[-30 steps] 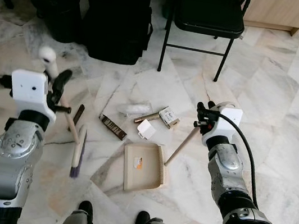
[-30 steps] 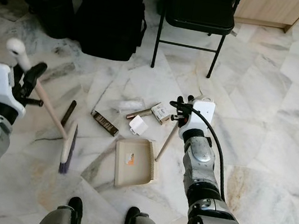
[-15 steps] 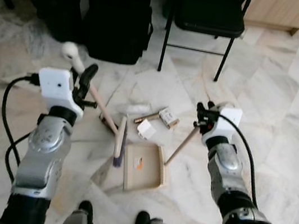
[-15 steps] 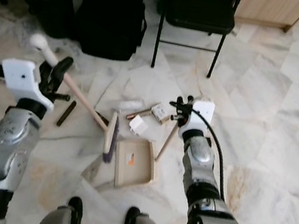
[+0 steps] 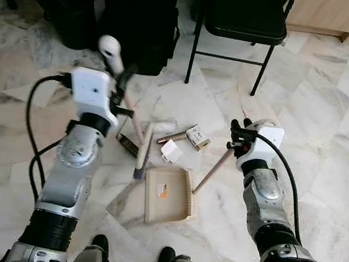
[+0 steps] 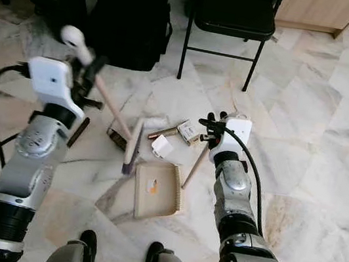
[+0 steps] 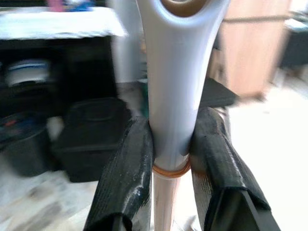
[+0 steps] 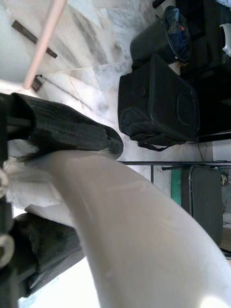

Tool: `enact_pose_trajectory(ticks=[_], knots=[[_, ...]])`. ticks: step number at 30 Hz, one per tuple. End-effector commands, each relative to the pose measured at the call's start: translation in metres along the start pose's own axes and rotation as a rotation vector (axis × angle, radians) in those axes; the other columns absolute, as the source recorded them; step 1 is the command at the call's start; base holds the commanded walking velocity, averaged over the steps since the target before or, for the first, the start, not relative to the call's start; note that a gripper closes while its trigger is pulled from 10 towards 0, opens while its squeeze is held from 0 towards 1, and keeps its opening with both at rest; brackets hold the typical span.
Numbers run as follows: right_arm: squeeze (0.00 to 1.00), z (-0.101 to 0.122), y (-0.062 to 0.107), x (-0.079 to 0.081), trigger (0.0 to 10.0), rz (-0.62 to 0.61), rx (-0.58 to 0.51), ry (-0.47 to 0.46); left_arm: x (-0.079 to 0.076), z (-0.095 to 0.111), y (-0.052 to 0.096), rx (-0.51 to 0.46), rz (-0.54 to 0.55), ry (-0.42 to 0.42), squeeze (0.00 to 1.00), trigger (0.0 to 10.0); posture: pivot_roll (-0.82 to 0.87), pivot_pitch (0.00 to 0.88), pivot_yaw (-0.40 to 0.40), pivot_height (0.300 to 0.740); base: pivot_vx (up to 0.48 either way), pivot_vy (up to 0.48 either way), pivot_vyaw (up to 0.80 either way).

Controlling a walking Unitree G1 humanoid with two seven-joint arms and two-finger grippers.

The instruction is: Sweep floor

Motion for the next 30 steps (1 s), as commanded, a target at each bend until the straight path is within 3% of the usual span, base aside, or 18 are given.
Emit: enact_pose_trajectory(ticks=[1,6,15,20,30], knots=[[0.00,-0.025,0.011,0.000,10.0,-0.014,0.093,-0.040,-0.008,-0.002,0.003,0.004,-0.051,-0.035,0.00,10.0,0.04,0.351,-0.035,0.740,0.000,0.000,0.00],[0.00,-0.025,0.011,0.001,10.0,-0.014,0.094,-0.040,-0.015,-0.009,0.007,0.036,-0.114,-0.086,0.00,10.0,0.05,0.347,-0.034,0.740,0.000,0.000,0.00],[0.00,-0.026,0.010,0.002,10.0,-0.012,0.102,-0.041,-0.014,-0.023,0.025,0.127,-0.226,-0.095,0.00,10.0,0.06,0.340,-0.032,0.740,0.000,0.000,0.00],[0.00,-0.026,0.010,0.003,10.0,-0.009,0.107,-0.041,-0.005,-0.028,0.040,0.195,-0.272,-0.127,0.00,10.0,0.06,0.339,-0.032,0.740,0.000,0.000,0.00],[0.00,-0.024,0.008,0.006,10.0,-0.005,0.106,-0.045,0.034,-0.018,0.070,0.274,-0.253,-0.157,0.00,10.0,0.08,0.327,-0.032,0.740,0.000,0.000,0.00]])
Point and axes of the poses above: a point about 5 cm out from each wrist's last joint towards the gripper, its own y axis pointing back from the gripper into the wrist, its own z axis along the axis of the wrist's last joint, x = y × z, the point moved 1 cm from there along -y, pointing out of the wrist towards the gripper, and after that the axes turned 5 degrees about -y, right-handed, at the moved point
